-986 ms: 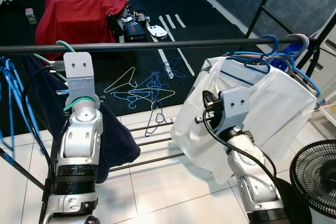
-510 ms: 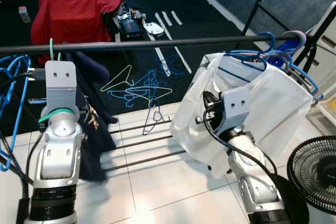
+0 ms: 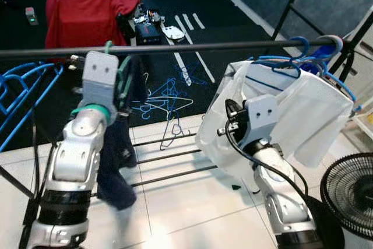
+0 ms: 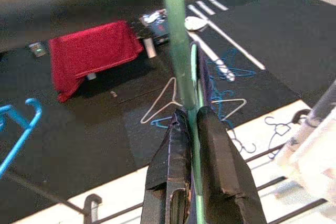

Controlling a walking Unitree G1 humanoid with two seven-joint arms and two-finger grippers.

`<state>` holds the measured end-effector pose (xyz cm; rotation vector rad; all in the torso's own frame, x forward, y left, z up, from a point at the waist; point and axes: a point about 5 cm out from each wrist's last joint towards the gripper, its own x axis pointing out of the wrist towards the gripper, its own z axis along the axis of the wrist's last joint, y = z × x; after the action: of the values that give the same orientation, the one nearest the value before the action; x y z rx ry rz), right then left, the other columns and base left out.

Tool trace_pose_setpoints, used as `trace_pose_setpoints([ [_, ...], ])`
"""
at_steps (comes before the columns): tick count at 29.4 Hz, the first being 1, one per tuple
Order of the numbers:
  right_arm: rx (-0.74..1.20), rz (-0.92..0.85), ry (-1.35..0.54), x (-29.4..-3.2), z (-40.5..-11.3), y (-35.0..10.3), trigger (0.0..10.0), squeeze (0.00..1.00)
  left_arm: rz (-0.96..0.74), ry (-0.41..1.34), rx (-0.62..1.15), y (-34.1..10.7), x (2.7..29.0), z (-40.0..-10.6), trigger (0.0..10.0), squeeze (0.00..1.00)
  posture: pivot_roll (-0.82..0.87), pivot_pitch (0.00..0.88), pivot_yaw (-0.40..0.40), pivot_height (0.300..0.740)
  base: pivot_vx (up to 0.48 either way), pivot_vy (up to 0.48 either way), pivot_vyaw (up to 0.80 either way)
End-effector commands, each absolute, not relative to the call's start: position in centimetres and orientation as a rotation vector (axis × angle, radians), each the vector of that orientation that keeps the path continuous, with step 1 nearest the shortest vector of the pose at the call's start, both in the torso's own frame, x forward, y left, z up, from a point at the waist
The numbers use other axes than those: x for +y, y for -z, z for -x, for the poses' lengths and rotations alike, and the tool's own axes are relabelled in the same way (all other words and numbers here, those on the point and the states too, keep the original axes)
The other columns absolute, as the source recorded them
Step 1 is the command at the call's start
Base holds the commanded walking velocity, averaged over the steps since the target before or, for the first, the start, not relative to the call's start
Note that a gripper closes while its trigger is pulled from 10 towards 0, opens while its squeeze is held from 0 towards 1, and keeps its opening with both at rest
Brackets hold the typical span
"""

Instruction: Hang hanger

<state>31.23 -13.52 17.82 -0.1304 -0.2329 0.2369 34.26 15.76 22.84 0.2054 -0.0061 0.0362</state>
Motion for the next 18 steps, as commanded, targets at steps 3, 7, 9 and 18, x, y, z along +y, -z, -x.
trace_pose_setpoints([
  [3,-0.223,0.133,-0.229,-13.8,-31.2,-17.5,10.0,0.00,-0.219,-0.007,0.007,-22.4,14.6,-34.7,10.0,0.00,-0.01,0.061,0.021,0.740,0.000,0.000,0.00],
  [7,-0.227,0.135,-0.217,-14.0,-31.1,-17.6,10.0,0.00,-0.256,0.050,0.000,-22.4,13.0,-35.2,10.0,0.00,-0.02,0.065,0.036,0.740,0.000,0.000,0.00],
  [9,-0.227,0.135,-0.212,-14.1,-31.1,-17.6,10.0,0.00,-0.263,0.049,0.000,-22.3,13.1,-35.3,10.0,0.00,-0.02,0.065,0.036,0.740,0.000,0.000,0.00],
  [18,-0.222,0.131,-0.213,-13.9,-30.9,-17.4,10.0,0.00,-0.209,0.061,-0.012,-21.7,12.8,-35.6,10.0,1.00,-0.02,0.068,0.036,0.740,0.000,0.000,0.00],
])
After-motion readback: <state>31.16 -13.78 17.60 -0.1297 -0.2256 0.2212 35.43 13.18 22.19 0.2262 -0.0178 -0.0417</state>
